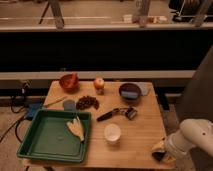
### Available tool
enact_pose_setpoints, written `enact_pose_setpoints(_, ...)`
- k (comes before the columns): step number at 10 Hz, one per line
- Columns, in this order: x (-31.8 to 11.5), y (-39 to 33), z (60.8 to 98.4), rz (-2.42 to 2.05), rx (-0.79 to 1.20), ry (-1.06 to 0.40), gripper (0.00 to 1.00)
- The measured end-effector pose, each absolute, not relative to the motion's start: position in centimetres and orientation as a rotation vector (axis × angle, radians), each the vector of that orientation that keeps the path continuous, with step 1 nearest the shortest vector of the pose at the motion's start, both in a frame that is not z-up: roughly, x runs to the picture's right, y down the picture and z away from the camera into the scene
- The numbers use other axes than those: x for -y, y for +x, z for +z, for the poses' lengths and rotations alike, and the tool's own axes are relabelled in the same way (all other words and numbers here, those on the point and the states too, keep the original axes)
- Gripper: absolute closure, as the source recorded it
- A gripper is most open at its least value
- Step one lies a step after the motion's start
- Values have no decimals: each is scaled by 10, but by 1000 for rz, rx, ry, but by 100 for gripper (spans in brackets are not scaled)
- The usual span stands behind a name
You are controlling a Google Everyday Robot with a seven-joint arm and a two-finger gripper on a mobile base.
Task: Wipe table surface with eraser
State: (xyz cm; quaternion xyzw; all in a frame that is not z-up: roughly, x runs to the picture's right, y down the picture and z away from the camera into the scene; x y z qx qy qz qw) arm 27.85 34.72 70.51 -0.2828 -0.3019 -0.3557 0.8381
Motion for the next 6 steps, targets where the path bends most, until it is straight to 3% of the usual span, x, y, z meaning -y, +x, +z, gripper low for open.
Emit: enact_pose_setpoints(6, -372, 205, 686, -905, 754, -601, 100)
